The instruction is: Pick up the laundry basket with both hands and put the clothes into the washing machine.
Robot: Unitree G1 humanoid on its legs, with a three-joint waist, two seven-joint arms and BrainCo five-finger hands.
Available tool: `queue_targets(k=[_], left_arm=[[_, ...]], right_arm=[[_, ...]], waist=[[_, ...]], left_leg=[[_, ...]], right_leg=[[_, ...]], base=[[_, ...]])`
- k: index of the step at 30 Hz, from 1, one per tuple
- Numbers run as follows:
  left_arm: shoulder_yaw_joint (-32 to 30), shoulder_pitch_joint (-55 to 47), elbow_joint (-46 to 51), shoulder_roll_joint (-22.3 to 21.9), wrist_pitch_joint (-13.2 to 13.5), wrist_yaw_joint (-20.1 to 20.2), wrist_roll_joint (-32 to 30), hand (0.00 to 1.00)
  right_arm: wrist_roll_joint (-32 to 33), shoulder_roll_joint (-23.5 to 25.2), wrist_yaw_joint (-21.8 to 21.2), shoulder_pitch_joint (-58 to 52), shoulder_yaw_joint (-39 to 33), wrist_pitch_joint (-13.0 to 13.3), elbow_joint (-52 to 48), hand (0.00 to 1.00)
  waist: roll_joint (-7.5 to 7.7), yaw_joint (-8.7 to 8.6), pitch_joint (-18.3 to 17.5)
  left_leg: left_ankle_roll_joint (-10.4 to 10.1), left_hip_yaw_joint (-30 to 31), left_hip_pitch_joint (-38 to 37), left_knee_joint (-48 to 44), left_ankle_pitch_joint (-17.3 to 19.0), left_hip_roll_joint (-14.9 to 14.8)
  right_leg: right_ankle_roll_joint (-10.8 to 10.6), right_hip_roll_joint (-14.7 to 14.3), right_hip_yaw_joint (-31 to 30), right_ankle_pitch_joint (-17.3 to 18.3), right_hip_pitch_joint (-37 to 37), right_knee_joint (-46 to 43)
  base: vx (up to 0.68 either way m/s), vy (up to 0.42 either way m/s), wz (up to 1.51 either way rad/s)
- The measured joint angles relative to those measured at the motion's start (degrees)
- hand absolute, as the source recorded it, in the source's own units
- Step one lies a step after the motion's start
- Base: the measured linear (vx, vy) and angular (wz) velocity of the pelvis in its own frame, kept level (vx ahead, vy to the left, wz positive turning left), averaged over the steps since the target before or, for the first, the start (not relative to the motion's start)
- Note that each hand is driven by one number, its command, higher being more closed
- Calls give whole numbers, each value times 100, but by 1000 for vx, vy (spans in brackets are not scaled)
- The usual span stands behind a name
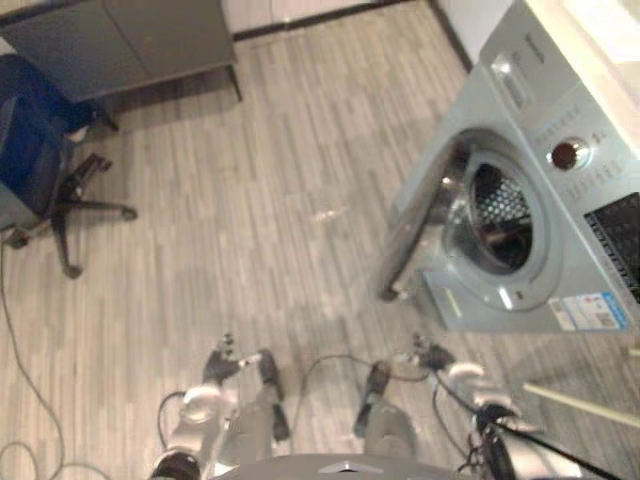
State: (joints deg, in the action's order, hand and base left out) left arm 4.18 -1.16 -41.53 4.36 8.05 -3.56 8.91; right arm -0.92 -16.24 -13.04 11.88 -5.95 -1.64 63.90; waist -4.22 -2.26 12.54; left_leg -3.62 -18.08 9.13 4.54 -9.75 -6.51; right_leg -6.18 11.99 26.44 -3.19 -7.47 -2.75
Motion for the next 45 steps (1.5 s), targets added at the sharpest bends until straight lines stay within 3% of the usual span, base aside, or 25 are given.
queue_targets(k=[4, 8, 13, 18, 21, 23, 28, 31, 35, 37, 41, 43, 45], left_arm=[[-4, 47, 1132, 103, 18, -232, -24, 0], [73, 80, 2300, 134, 115, -443, -189, 0], [1059, 107, 4220, 246, 324, -366, -581, 0], [2569, 629, 4967, 190, 620, 112, -495, 0], [3415, 1004, 4852, 25, 632, 542, 173, 0], [4103, 1495, 4101, -203, 596, 952, 868, 0], [4593, 1943, 2337, -493, 240, 1421, 1970, 0], [4590, 2270, 1211, -674, 23, 1436, 2543, 0], [4439, 2794, 399, -821, 13, 1281, 2381, 0], [4010, 3029, 64, -935, 113, 926, 1737, 0], [3109, 3086, -237, -913, 204, 435, 1240, 0], [2605, 2842, -246, -651, 215, 152, 1043, 0], [2281, 2518, -213, -517, 234, 19, 995, 0]], right_arm=[[-460, 504, 239, -614, -111, 24, -2, 0], [-625, 620, 476, -766, -154, 78, -15, 0], [-621, 631, 622, -943, -170, 149, 0, 0], [-622, 628, 706, -1003, -218, 143, 17, 0], [-623, 621, 792, -1024, -224, 140, 48, 0], [-622, 615, 833, -1020, -224, 137, 65, 0], [-617, 662, 883, -899, -182, 151, -6, 0], [-618, 655, 1054, -839, -123, 160, -44, 0], [-618, 705, 1263, -838, -135, 201, -279, 0], [-619, 752, 1384, -863, -117, 209, -466, 0], [-623, 853, 1606, -1030, -146, 279, -689, 0], [-621, 902, 1744, -1128, -149, 306, -694, 0], [-610, 873, 1767, -1237, -152, 309, -733, 0]], waist=[[121, -91, -244], [141, -122, -373], [100, -115, -600], [76, -131, -710], [55, -150, -787], [38, -170, -824], [45, -423, -819], [54, -608, -783], [143, -814, -477], [218, -905, -306], [310, -988, -96], [457, -909, 35], [455, -855, 38]], left_leg=[[-68, 89, -129, 32, 61, -12], [-74, 78, -184, 33, 169, -29], [-68, 32, -225, 35, 259, -11], [-87, -121, -307, 35, 296, -9], [-44, -169, -331, 34, 266, -11], [-29, -234, -358, 34, 251, -12], [-32, -515, -365, 34, 254, -55], [-59, -793, -228, 34, 277, -116], [-129, -1165, -202, 33, 327, -186], [-138, -1375, -156, 33, 337, -212], [-161, -1567, -120, -77, 370, -323], [-174, -1661, -73, -985, 814, -636], [-157, -1548, 23, -1804, 1162, -906]], right_leg=[[-13, -18, 121, 61, 219, 45], [-11, -37, 120, 20, 311, 172], [-40, -33, 59, -41, 371, 320], [-45, -45, -125, -194, 381, 398], [-45, -46, -160, -196, 381, 392], [-45, -46, -204, -195, 376, 389], [-31, -59, -531, -184, 107, 249], [22, -109, -867, -148, -358, 26], [79, -140, -1274, 20, -843, -409], [111, -173, -1514, 103, -1176, -677], [131, -269, -1696, 221, -1451, -979], [211, -369, -1863, 430, -1447, -1328], [268, -485, -2007, 567, -1417, -1587]], base=[[-2, 11, 15], [-8, 6, 0], [-4, 18, -3], [68, 8, -18], [61, 0, -6], [51, 2, -8], [6, 3, -27], [-22, -4, -54], [-32, -19, -52], [5, -43, -47], [72, -61, -30], [134, -126, -40], [121, -116, -56]])
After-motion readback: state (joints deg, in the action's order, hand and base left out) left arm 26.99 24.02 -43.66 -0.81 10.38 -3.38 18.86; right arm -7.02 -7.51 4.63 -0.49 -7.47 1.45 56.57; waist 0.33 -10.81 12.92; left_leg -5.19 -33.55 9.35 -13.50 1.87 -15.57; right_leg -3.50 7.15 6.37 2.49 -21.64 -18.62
